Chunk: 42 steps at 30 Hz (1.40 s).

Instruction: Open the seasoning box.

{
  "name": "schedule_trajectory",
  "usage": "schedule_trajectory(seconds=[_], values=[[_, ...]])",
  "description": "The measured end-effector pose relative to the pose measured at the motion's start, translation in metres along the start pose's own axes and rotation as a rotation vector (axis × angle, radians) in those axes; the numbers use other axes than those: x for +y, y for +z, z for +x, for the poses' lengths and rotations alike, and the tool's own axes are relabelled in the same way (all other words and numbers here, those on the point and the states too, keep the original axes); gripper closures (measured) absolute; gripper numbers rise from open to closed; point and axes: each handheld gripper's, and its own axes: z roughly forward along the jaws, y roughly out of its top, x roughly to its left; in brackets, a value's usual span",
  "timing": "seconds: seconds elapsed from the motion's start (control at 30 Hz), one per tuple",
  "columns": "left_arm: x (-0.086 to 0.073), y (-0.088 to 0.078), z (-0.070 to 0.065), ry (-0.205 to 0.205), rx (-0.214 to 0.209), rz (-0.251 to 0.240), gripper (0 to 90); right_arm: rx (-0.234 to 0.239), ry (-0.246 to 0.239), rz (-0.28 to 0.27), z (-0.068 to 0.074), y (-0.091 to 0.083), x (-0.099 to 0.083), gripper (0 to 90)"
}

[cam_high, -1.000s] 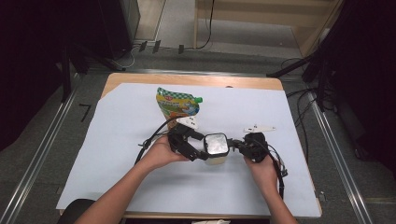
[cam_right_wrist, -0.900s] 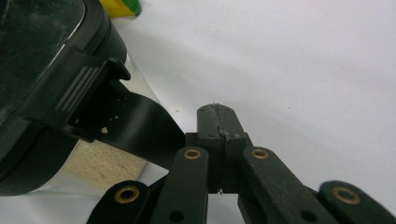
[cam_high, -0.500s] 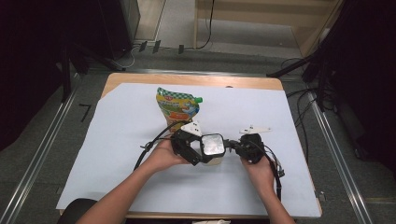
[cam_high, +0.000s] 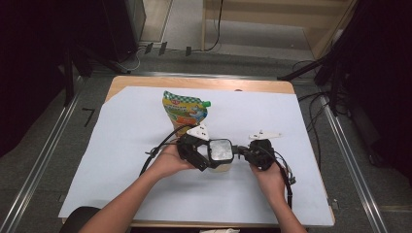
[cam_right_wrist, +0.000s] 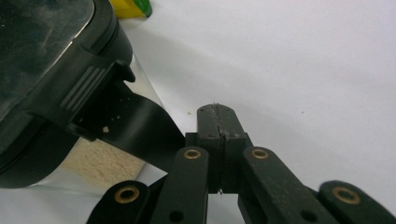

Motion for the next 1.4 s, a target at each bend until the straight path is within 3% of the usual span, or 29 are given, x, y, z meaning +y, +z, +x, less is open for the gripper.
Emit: schedule_trajectory(seconds=[1.0,1.03,1.07,1.23,1.4], values=[[0.021,-0.009,-0.011,0.031,0.014,-0.052,14.9,0.002,-0.002,-0.011,0.002,-0.002,-0.001,90.0],[0.022,-0.01,-0.01,0.025,-0.03,-0.07,21.0,0.004,0.0,-0.013,0.002,-0.002,-0.001,90.0],[0.022,-0.011,-0.011,0.016,-0.049,-0.093,30.0,0.003,0.003,-0.014,0.003,-0.002,-0.001,90.0],[0.027,-0.011,-0.015,0.041,-0.051,-0.08,35.8,0.005,-0.002,-0.012,0.003,-0.003,-0.002,90.0],[0.033,-0.014,-0.02,0.02,-0.064,-0.041,47.9,0.022,0.007,-0.024,0.005,-0.011,-0.003,90.0]])
